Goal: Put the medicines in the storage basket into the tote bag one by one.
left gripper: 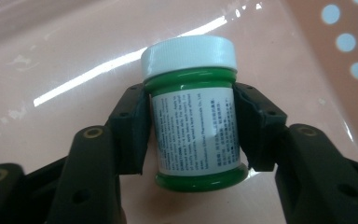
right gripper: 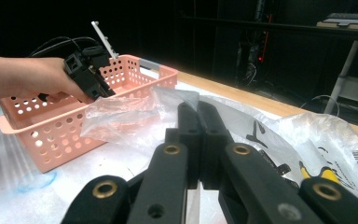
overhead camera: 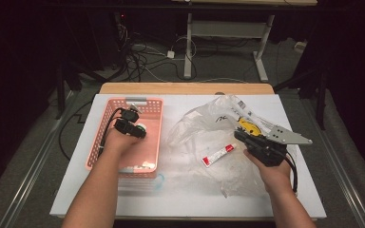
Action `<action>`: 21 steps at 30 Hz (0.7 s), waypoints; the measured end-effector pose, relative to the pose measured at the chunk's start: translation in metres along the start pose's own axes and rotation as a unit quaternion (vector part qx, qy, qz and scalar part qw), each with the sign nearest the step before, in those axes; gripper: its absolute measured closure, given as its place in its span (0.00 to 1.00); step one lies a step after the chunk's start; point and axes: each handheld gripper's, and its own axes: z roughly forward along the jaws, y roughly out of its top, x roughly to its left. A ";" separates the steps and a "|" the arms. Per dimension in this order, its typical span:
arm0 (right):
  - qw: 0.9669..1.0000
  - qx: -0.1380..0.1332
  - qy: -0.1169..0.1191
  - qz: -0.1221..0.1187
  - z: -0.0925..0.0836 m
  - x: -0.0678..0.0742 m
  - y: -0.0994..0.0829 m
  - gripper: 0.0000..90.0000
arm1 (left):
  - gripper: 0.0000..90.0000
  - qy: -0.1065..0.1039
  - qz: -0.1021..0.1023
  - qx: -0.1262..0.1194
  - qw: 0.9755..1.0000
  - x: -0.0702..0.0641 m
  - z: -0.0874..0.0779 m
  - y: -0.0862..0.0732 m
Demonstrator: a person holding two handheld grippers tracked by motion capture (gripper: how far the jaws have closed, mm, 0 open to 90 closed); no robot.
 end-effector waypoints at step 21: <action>1.000 -0.003 -0.003 -0.001 -0.002 0.000 0.002 1.00 | 0.60 -0.002 -0.007 0.000 1.000 -0.006 -0.003 0.006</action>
